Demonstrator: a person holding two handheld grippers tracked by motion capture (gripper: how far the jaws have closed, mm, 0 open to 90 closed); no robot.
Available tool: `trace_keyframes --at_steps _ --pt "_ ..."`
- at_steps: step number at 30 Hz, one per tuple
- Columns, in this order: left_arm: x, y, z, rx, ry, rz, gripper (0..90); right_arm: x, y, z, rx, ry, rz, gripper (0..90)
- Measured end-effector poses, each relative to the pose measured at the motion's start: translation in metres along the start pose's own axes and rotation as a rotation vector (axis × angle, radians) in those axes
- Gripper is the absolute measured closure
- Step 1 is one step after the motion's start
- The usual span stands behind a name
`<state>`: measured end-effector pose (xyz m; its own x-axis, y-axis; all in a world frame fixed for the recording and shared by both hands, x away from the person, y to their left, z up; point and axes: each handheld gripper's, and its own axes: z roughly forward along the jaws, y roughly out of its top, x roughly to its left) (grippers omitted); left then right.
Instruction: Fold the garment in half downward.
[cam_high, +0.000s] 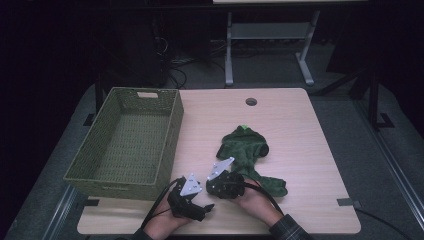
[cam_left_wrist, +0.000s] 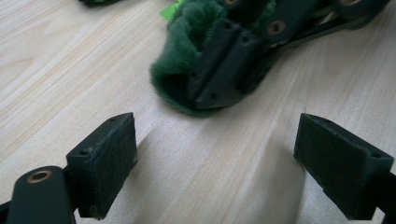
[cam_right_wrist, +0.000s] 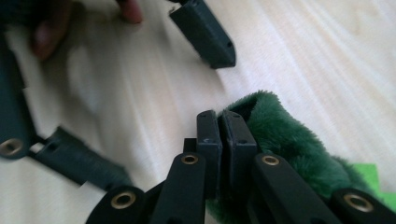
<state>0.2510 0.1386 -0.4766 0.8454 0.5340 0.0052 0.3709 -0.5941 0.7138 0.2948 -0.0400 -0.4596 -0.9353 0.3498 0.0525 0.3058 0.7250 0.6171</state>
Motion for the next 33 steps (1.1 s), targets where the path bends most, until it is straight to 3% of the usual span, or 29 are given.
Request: trace_keyframes --at_steps 5,6,14,24,33 --pt "0.0 0.0 0.0 -0.001 -0.002 0.001 12.3 0.002 -0.007 -0.013 -0.034 0.039 0.016 86.5" --pt "0.0 0.0 0.0 -0.001 -0.003 0.002 12.4 0.004 -0.007 -0.016 -0.046 0.041 0.039 86.5" --pt "0.0 0.0 0.0 -0.002 -0.004 0.0 12.4 -0.004 -0.007 -0.044 -0.167 0.083 0.099 86.5" --pt "0.0 0.0 0.001 -0.003 -0.01 0.001 12.3 -0.014 -0.019 -0.072 -0.254 0.031 0.131 86.0" --pt "0.001 0.001 0.002 -0.005 -0.009 0.002 12.3 -0.023 -0.042 -0.089 -0.282 -0.012 0.19 85.6"
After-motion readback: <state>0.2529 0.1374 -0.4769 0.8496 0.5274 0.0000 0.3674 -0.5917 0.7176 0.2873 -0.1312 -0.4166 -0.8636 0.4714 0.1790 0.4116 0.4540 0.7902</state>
